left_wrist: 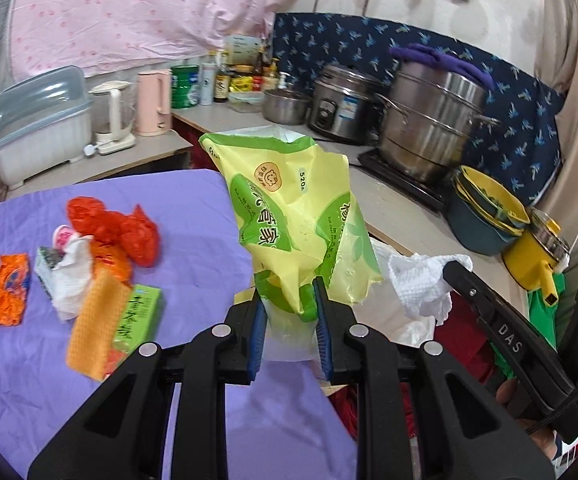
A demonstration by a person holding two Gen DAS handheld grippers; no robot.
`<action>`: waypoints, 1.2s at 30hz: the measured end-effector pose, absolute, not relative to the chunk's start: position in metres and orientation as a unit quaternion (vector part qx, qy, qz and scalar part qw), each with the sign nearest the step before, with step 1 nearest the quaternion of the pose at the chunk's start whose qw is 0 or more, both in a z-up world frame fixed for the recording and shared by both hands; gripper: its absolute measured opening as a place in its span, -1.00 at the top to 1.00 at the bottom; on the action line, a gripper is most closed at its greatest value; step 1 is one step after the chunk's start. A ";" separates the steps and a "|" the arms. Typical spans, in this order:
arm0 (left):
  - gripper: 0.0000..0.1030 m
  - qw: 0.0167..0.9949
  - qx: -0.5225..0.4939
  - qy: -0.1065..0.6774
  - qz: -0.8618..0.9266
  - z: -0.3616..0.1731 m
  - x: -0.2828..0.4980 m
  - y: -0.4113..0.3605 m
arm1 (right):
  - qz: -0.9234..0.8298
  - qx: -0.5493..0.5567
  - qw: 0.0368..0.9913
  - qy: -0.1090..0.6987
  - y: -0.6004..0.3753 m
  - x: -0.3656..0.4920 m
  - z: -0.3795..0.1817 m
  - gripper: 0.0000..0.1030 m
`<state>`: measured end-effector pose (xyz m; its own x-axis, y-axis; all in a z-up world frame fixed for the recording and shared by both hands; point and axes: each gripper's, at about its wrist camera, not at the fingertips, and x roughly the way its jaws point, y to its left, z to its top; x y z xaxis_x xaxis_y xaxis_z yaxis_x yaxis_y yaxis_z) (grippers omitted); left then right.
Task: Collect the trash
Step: 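Carry the snack bag and tissue with both tools over the white bin, then open both tools to drop the snack bag and tissue into the bin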
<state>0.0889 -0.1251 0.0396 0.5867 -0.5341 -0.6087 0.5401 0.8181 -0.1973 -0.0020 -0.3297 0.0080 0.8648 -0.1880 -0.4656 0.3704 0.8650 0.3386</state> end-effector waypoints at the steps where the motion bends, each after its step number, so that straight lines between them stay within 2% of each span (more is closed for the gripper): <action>1: 0.58 0.889 0.007 0.343 -0.305 0.038 0.090 -0.133 | -0.152 0.214 0.940 0.216 -0.335 -0.001 0.006 0.91; 13: 0.57 0.861 0.045 0.374 -0.343 0.004 0.106 -0.203 | -0.171 0.228 0.927 0.242 -0.379 0.013 -0.023 0.91; 22: 0.38 0.841 0.044 0.403 -0.358 -0.020 0.124 -0.221 | -0.176 0.231 0.922 0.256 -0.389 0.025 -0.037 0.89; 24: 0.17 0.843 0.044 0.401 -0.355 -0.022 0.125 -0.222 | -0.175 0.234 0.921 0.257 -0.390 0.028 -0.039 0.83; 29: -0.17 0.854 0.040 0.391 -0.340 -0.020 0.127 -0.216 | -0.181 0.231 0.922 0.253 -0.391 0.031 -0.039 0.77; 33: -0.34 0.864 0.035 0.381 -0.328 -0.014 0.129 -0.208 | -0.182 0.228 0.925 0.244 -0.390 0.031 -0.032 0.55; 36: -0.39 0.869 0.027 0.377 -0.318 -0.009 0.131 -0.199 | -0.181 0.225 0.928 0.238 -0.386 0.030 -0.026 0.48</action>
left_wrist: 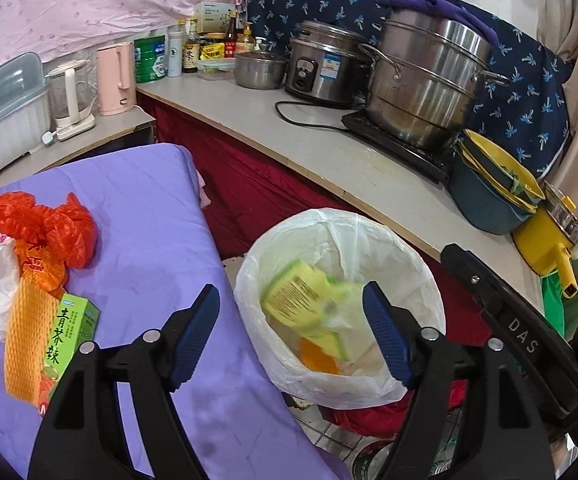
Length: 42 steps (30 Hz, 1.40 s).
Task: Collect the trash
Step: 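Open both tools to drop the snack bag and tissue into the bin, then move both tools back toward the remaining trash on the table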
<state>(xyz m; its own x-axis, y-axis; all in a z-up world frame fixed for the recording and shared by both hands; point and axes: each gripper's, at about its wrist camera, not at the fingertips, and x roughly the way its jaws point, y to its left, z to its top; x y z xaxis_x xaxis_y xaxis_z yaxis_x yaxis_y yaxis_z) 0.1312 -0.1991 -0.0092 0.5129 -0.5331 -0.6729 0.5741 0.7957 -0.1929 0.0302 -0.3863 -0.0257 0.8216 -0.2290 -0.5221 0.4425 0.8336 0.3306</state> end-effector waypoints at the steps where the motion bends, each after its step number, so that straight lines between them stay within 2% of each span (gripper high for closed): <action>1: -0.39 0.870 0.025 0.377 -0.316 -0.008 0.132 -0.197 | -0.180 0.223 0.928 0.236 -0.385 0.030 -0.024 0.42; 4: -0.39 0.875 0.017 0.373 -0.307 -0.003 0.133 -0.188 | -0.181 0.216 0.931 0.230 -0.379 0.027 -0.017 0.22; 13: -0.39 0.891 0.011 0.356 -0.281 0.009 0.132 -0.164 | -0.165 0.196 0.942 0.218 -0.351 0.025 0.001 0.00; 30: -0.40 0.908 -0.022 0.345 -0.237 0.023 0.130 -0.093 | -0.122 0.173 0.953 0.217 -0.288 0.029 0.019 -0.09; 42: -0.44 0.909 -0.056 0.366 -0.189 0.012 0.139 -0.020 | -0.078 0.154 0.956 0.239 -0.230 0.045 0.015 -0.10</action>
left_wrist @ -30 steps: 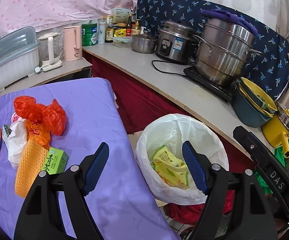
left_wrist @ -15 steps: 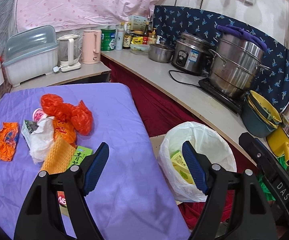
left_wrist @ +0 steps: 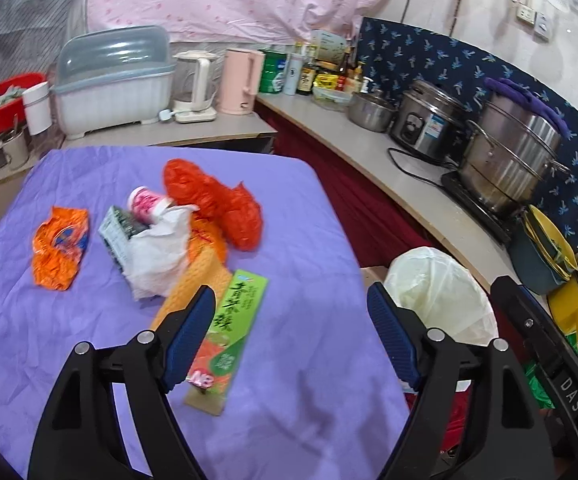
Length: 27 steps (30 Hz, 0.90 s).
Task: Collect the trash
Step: 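Move both tools back toward the remaining trash on the table, then close the left tool on the orange foam net strip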
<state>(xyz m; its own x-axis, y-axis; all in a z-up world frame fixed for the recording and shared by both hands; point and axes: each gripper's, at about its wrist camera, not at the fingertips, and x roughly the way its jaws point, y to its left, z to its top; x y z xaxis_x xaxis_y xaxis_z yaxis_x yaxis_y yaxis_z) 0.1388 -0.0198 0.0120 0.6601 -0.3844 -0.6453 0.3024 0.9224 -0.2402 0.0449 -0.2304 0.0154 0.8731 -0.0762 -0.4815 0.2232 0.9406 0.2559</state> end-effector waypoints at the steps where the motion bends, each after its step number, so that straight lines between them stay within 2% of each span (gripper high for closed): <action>1: -0.44 0.909 -0.058 0.369 -0.182 0.010 0.140 -0.013 | -0.074 0.152 0.955 0.243 -0.225 0.047 0.014 -0.11; 12: -0.44 0.898 -0.063 0.413 -0.137 -0.038 0.155 0.045 | -0.047 0.153 0.945 0.287 -0.177 0.068 -0.022 -0.11; 23: -0.44 0.873 -0.079 0.463 -0.134 -0.094 0.185 0.062 | -0.035 0.158 0.927 0.339 -0.151 0.091 -0.065 -0.11; 25: -0.42 0.869 -0.082 0.469 -0.135 -0.101 0.191 0.062 | -0.030 0.154 0.924 0.348 -0.144 0.097 -0.072 -0.11; 27: -0.26 0.865 -0.085 0.474 -0.140 -0.105 0.196 0.062 | -0.025 0.154 0.921 0.356 -0.138 0.102 -0.078 -0.11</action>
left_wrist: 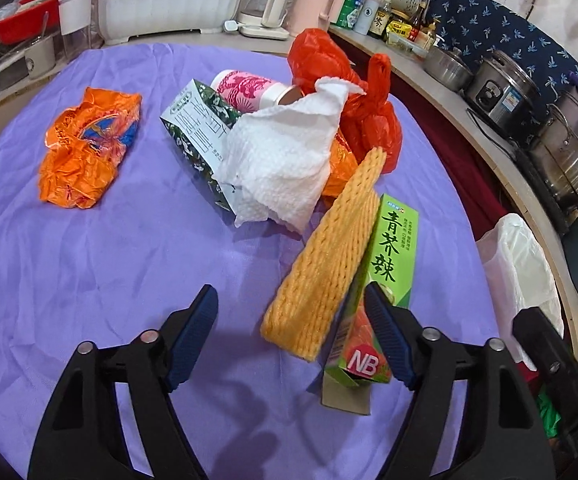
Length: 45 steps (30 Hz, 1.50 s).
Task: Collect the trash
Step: 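Close the left tool on the orange foam net strip, then close the right tool on the green NB wasabi box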
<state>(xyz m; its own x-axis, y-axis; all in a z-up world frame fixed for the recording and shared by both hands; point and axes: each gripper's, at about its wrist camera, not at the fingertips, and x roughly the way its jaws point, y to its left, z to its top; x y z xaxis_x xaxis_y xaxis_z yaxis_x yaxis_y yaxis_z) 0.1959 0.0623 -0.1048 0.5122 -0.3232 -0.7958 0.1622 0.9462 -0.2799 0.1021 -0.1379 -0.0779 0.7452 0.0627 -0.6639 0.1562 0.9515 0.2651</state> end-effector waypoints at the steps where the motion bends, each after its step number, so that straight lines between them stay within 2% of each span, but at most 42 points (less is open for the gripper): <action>1: -0.22 0.864 -0.087 0.475 -0.144 -0.106 0.198 0.062 | -0.023 0.153 0.920 0.361 -0.134 0.105 -0.082 -0.11; 4: 0.05 0.863 -0.088 0.474 -0.152 -0.107 0.202 0.061 | -0.015 0.149 0.916 0.372 -0.124 0.114 -0.090 -0.11; 6: 0.45 0.859 -0.085 0.478 -0.161 -0.108 0.204 0.060 | -0.011 0.149 0.914 0.376 -0.119 0.119 -0.093 -0.11; 8: 0.67 0.857 -0.086 0.481 -0.165 -0.109 0.204 0.061 | -0.008 0.148 0.913 0.381 -0.113 0.123 -0.097 -0.11; 10: 0.77 0.857 -0.092 0.479 -0.165 -0.109 0.203 0.067 | -0.005 0.147 0.912 0.384 -0.108 0.125 -0.100 -0.11; 23: 0.80 0.876 -0.106 0.457 -0.115 -0.092 0.174 0.125 | 0.001 0.131 0.906 0.401 -0.073 0.144 -0.115 -0.12; 25: 0.80 0.876 -0.106 0.457 -0.110 -0.093 0.173 0.130 | -0.004 0.131 0.906 0.404 -0.070 0.146 -0.119 -0.20; 36: 0.80 0.870 -0.114 0.467 -0.111 -0.102 0.169 0.139 | -0.027 0.111 0.901 0.419 -0.057 0.150 -0.138 -0.20; 38: 0.80 0.870 -0.113 0.468 -0.110 -0.103 0.168 0.138 | -0.030 0.113 0.900 0.421 -0.059 0.148 -0.140 -0.16; 40: 0.80 0.870 -0.111 0.468 -0.111 -0.103 0.167 0.137 | -0.030 0.114 0.899 0.422 -0.062 0.146 -0.140 -0.03; 45: 0.80 0.871 -0.108 0.466 -0.111 -0.100 0.162 0.133 | -0.038 0.121 0.902 0.414 -0.074 0.136 -0.135 0.07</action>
